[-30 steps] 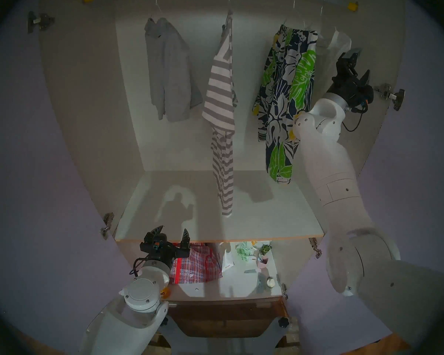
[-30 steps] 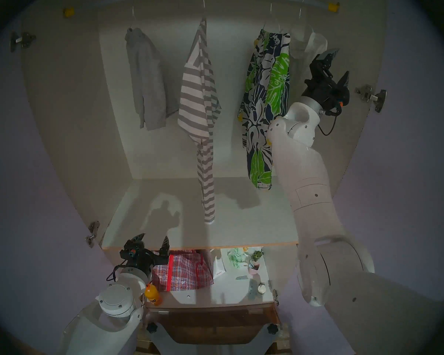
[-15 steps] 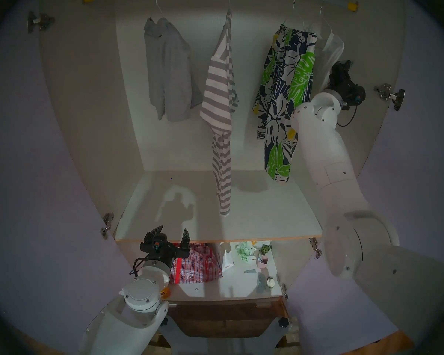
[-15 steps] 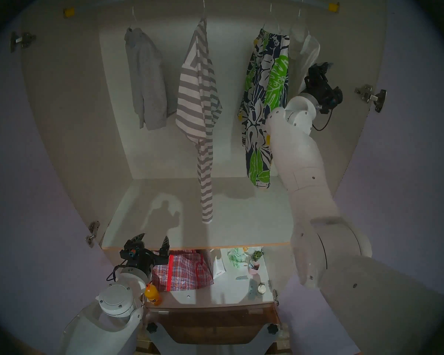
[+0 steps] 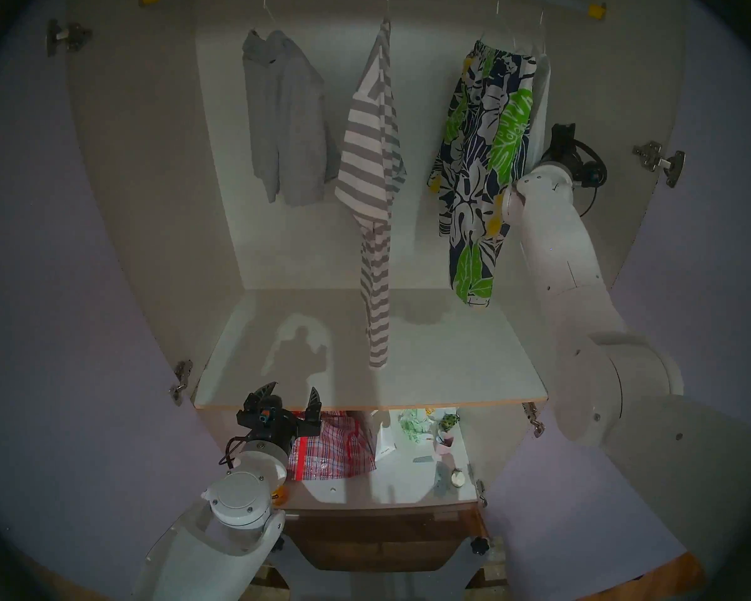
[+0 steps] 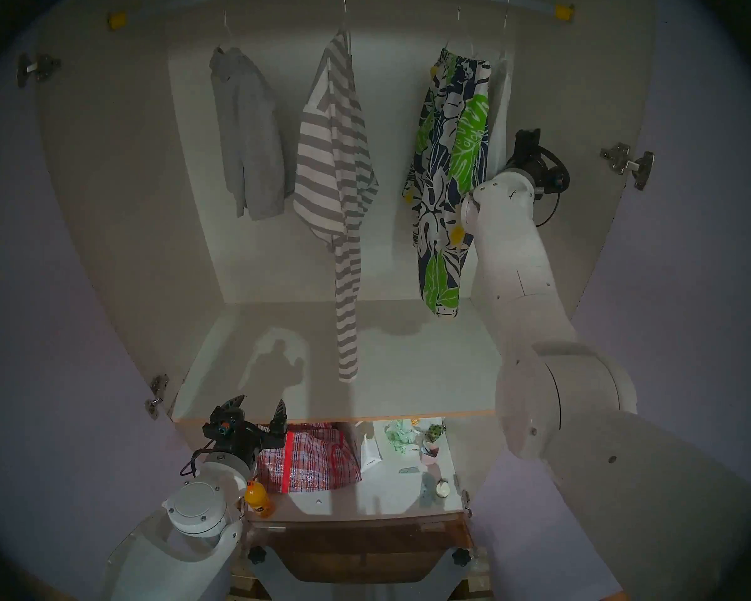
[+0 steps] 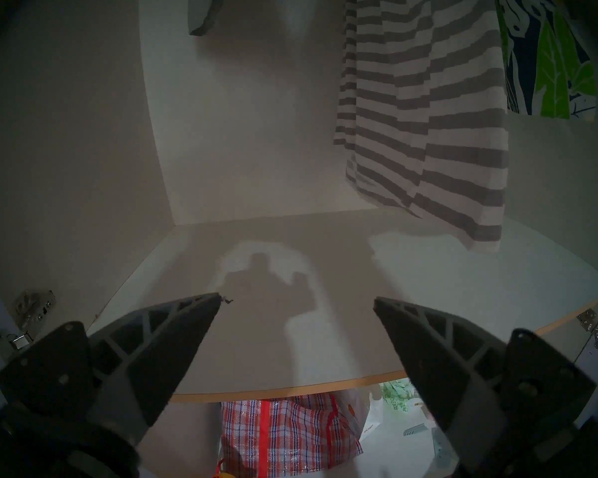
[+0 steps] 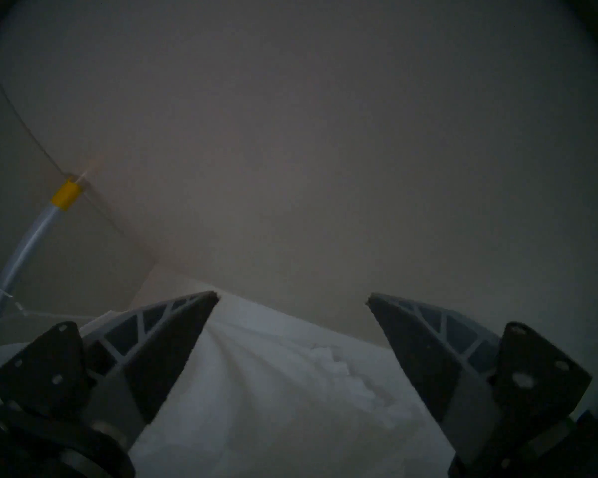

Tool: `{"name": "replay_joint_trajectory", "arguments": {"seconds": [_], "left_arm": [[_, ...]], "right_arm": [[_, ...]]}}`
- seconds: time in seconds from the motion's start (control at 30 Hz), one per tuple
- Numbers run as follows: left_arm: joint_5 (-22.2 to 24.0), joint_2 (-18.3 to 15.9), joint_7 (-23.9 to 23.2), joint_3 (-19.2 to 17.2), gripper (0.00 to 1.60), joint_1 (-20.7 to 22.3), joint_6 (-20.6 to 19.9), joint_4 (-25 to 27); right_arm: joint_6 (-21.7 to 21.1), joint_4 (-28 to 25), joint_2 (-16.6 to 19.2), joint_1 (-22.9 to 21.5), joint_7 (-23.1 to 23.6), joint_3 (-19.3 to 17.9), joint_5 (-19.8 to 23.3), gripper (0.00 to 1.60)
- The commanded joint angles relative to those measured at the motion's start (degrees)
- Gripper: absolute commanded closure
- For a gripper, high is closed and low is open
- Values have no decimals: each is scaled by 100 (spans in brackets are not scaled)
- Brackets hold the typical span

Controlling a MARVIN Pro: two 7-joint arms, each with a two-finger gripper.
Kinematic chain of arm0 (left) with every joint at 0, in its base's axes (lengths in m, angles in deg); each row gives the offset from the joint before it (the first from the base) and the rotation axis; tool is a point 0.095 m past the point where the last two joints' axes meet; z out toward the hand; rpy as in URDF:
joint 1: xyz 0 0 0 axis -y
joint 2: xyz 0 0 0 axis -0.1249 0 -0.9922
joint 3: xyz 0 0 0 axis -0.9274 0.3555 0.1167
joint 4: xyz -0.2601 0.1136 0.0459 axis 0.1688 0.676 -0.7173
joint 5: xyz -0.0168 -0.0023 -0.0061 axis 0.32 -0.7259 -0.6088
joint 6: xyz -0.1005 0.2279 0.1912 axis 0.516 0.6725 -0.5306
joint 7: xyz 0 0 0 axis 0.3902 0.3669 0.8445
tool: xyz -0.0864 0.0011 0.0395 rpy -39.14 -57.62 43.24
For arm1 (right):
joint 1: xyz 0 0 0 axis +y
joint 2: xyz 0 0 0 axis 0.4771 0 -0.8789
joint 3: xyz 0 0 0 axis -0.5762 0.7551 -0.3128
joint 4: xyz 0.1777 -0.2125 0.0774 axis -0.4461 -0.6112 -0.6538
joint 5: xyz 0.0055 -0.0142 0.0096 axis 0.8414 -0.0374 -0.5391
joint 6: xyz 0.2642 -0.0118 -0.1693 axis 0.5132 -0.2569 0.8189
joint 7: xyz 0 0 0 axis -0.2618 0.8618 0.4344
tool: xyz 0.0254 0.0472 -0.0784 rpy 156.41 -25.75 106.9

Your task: Move and arrange clothes and pants in the wardrobe

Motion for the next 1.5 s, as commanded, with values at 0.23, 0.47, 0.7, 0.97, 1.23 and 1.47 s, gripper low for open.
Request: {"name": "replay_joint_trajectory", "arguments": {"seconds": [0.23,0.47,0.7,0.97,1.23,1.47], "left_arm": [[-3,0,3,-4,0,64,77,151],[5,-14,12,5,0,63,88,156],[13,-25,21,12,0,64,95,159],[22,-33,31,22,0,71,87,155],[31,-40,43,33,0,82,74,144],[39,-50,53,41,0,85,78,145]], "right_arm": [[-647,924,172,-902,910,184,113,0],[-2101,1042,291,-944,2152,3,568,0],[-2225,1353,254,-1116,2321,-166,527,0],[-2216,2436,136,-1647,2378,186,271,0],[-2407,2688,-151,-1798,3107,460,249,0],[-2534,2690,-496,-1839,3518,656,194,0]]}}
